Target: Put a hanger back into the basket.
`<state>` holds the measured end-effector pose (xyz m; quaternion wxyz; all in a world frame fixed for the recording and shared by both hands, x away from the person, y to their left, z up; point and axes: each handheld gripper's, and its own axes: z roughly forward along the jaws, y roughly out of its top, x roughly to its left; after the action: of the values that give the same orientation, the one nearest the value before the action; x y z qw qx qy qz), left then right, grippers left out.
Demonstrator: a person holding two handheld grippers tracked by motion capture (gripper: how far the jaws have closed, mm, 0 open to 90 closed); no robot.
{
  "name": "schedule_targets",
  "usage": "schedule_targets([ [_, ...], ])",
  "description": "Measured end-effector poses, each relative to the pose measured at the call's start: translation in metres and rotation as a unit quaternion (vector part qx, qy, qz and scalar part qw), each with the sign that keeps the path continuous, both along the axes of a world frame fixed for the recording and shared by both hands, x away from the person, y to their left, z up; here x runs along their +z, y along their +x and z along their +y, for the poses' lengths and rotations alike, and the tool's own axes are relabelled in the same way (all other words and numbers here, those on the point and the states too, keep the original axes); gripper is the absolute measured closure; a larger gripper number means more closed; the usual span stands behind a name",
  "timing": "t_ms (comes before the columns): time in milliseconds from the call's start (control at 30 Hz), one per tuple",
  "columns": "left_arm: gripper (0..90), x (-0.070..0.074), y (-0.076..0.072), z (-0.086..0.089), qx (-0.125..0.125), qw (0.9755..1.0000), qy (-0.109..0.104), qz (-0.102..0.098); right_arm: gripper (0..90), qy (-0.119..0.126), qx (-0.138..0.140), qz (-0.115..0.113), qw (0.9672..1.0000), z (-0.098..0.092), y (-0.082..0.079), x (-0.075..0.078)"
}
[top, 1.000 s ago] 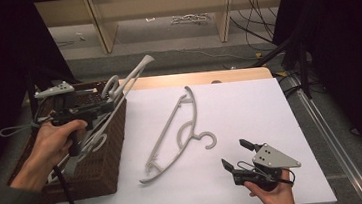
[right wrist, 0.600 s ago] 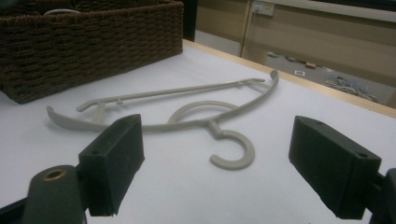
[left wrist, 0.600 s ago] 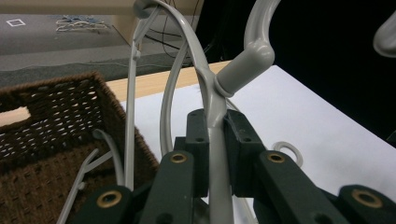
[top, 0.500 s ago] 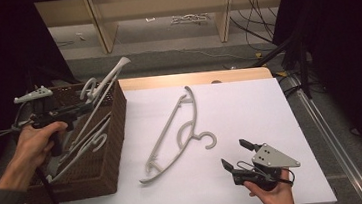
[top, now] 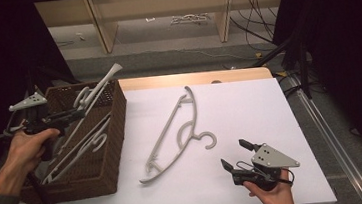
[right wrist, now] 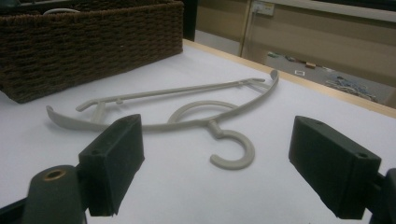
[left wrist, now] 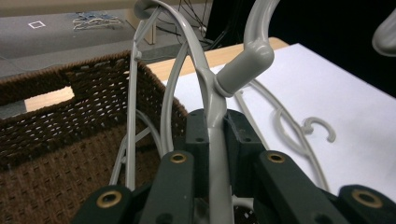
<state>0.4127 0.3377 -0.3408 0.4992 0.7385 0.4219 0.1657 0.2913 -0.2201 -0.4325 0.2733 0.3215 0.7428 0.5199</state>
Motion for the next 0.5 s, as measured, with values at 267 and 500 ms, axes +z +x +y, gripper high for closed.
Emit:
schedule_targets([
  [267, 80.5, -0.009, -0.006, 0.010, -0.004, 0.9999, 0.010, -0.002, 19.0, 0.001, 0.001, -0.001, 1.0000, 0.000, 0.000, 0.000],
  [500, 80.5, -0.015, -0.013, 0.022, -0.001, 0.9999, 0.013, -0.003, 19.0, 0.001, 0.000, -0.002, 1.0000, 0.000, 0.000, 0.000],
])
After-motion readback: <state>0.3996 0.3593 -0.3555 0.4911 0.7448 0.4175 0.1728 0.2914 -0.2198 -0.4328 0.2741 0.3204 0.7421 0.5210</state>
